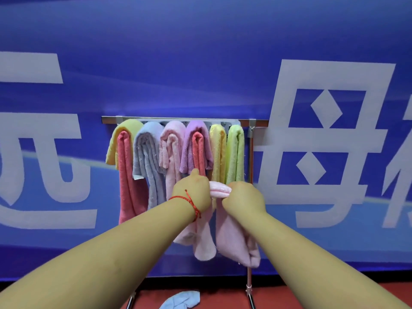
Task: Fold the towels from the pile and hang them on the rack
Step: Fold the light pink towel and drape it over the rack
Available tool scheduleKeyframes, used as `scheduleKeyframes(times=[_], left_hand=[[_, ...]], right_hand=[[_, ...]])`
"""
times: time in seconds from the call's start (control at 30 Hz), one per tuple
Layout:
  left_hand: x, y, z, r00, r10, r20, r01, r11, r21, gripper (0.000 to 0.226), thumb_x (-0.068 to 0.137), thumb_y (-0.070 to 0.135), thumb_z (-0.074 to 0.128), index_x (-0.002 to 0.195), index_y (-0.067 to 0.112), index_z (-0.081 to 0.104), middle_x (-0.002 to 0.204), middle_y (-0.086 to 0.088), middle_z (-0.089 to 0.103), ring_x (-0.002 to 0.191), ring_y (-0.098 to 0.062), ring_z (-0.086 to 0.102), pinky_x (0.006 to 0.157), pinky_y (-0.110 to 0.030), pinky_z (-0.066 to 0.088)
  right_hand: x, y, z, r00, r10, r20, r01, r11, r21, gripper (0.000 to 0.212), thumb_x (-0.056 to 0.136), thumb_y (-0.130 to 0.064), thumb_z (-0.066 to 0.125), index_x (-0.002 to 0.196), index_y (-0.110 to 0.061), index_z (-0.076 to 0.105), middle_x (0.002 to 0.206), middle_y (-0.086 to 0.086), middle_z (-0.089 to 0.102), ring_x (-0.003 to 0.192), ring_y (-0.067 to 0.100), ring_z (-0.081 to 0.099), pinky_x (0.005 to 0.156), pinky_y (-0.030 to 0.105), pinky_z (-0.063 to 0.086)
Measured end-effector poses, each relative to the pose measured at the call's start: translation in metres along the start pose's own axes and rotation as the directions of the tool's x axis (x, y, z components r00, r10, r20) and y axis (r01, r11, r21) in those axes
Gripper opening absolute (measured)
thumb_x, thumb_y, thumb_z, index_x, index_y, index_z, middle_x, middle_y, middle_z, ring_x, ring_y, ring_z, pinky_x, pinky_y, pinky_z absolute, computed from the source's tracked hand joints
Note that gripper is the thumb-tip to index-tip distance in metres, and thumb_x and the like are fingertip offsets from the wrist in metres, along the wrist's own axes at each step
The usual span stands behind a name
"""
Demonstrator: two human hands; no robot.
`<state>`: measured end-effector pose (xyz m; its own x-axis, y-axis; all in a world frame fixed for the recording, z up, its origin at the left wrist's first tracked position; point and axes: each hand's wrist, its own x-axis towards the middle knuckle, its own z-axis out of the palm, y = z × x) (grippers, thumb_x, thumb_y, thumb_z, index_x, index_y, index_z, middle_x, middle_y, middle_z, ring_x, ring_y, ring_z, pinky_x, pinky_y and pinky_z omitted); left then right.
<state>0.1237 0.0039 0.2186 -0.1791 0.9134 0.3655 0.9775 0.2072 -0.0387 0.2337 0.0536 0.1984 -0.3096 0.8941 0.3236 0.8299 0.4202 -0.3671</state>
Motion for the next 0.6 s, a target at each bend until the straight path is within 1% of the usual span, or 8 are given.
scheduleKeyframes(times=[0.1, 0.13, 0.2, 0.3, 0.37, 0.43, 0.5, 0.6], left_hand=[[0.027, -0.007, -0.006, 0.998, 0.039, -0.051, -0.036, 0.997, 0.066, 0.029, 0.087, 0.011, 0.043, 0.112, 0.01, 0.059, 0.117, -0.009, 0.049, 0.099, -0.029, 0.054, 0.075, -0.032, 0.037], [0.04, -0.009, -0.008, 0.992, 0.088, -0.085, -0.076, 0.988, 0.136, 0.03, 0.087, 0.014, 0.043, 0.112, 0.012, 0.06, 0.116, -0.009, 0.051, 0.103, -0.028, 0.051, 0.078, -0.033, 0.036], [0.062, -0.015, -0.015, 0.978, 0.176, -0.113, -0.145, 0.959, 0.242, 0.031, 0.088, 0.016, 0.042, 0.114, 0.014, 0.06, 0.114, -0.008, 0.052, 0.105, -0.027, 0.047, 0.08, -0.033, 0.033], [0.091, -0.025, -0.021, 0.953, 0.259, -0.157, -0.238, 0.961, 0.142, 0.041, 0.093, 0.017, 0.034, 0.131, 0.014, 0.048, 0.114, -0.011, 0.049, 0.104, -0.029, 0.049, 0.079, -0.039, 0.041], [0.106, -0.031, -0.025, 0.865, 0.413, -0.285, -0.386, 0.911, 0.147, 0.053, 0.091, 0.016, 0.031, 0.144, 0.016, 0.032, 0.106, -0.015, 0.052, 0.092, -0.032, 0.056, 0.062, -0.039, 0.042], [0.116, -0.035, -0.03, 0.744, 0.576, -0.338, -0.491, 0.815, 0.308, 0.065, 0.08, 0.005, 0.044, 0.143, 0.022, 0.034, 0.09, -0.011, 0.057, 0.064, -0.026, 0.056, 0.045, -0.028, 0.027], [0.126, -0.036, -0.036, 0.681, 0.646, -0.345, -0.489, 0.752, 0.442, 0.067, 0.073, 0.007, 0.036, 0.136, 0.03, 0.037, 0.087, -0.006, 0.06, 0.052, -0.019, 0.051, 0.043, -0.024, 0.018], [0.147, -0.038, -0.041, 0.651, 0.696, -0.303, -0.519, 0.699, 0.492, 0.063, 0.069, 0.012, 0.027, 0.129, 0.031, 0.037, 0.096, -0.007, 0.064, 0.053, -0.02, 0.052, 0.043, -0.022, 0.019]], right_hand=[[0.026, 0.0, -0.009, 0.998, -0.042, -0.039, 0.042, 0.999, 0.01, 0.016, 0.081, -0.006, 0.047, 0.086, -0.012, 0.061, 0.091, 0.006, 0.041, 0.089, 0.029, 0.049, 0.067, 0.029, 0.037], [0.036, 0.001, -0.012, 0.998, -0.051, -0.042, 0.052, 0.998, 0.031, 0.016, 0.08, -0.005, 0.046, 0.083, -0.014, 0.059, 0.092, 0.008, 0.042, 0.091, 0.03, 0.05, 0.067, 0.029, 0.037], [0.056, 0.002, -0.019, 0.998, -0.054, -0.027, 0.055, 0.997, 0.061, 0.019, 0.08, -0.001, 0.045, 0.072, -0.018, 0.05, 0.087, 0.009, 0.049, 0.083, 0.029, 0.049, 0.066, 0.028, 0.038], [0.089, 0.004, -0.034, 0.999, -0.035, -0.037, 0.038, 0.995, 0.096, 0.021, 0.08, 0.002, 0.043, 0.072, -0.016, 0.048, 0.075, 0.005, 0.049, 0.075, 0.027, 0.047, 0.063, 0.027, 0.037], [0.114, 0.004, -0.043, 0.998, -0.023, -0.06, 0.026, 0.998, 0.052, 0.024, 0.081, 0.002, 0.042, 0.065, -0.015, 0.043, 0.068, 0.003, 0.045, 0.074, 0.026, 0.047, 0.063, 0.028, 0.038], [0.14, 0.003, -0.051, 0.997, -0.002, -0.082, 0.002, 1.0, -0.004, 0.02, 0.083, -0.001, 0.042, 0.07, -0.016, 0.046, 0.073, 0.002, 0.048, 0.075, 0.025, 0.048, 0.062, 0.029, 0.039], [0.161, 0.002, -0.057, 0.994, -0.004, -0.112, -0.001, 0.999, -0.041, 0.014, 0.083, -0.005, 0.043, 0.084, -0.017, 0.051, 0.082, 0.003, 0.053, 0.075, 0.024, 0.048, 0.062, 0.029, 0.04], [0.182, 0.002, -0.065, 0.989, -0.051, -0.14, 0.042, 0.997, -0.065, 0.019, 0.083, -0.009, 0.044, 0.097, -0.015, 0.054, 0.087, 0.005, 0.059, 0.075, 0.025, 0.049, 0.061, 0.028, 0.038]])
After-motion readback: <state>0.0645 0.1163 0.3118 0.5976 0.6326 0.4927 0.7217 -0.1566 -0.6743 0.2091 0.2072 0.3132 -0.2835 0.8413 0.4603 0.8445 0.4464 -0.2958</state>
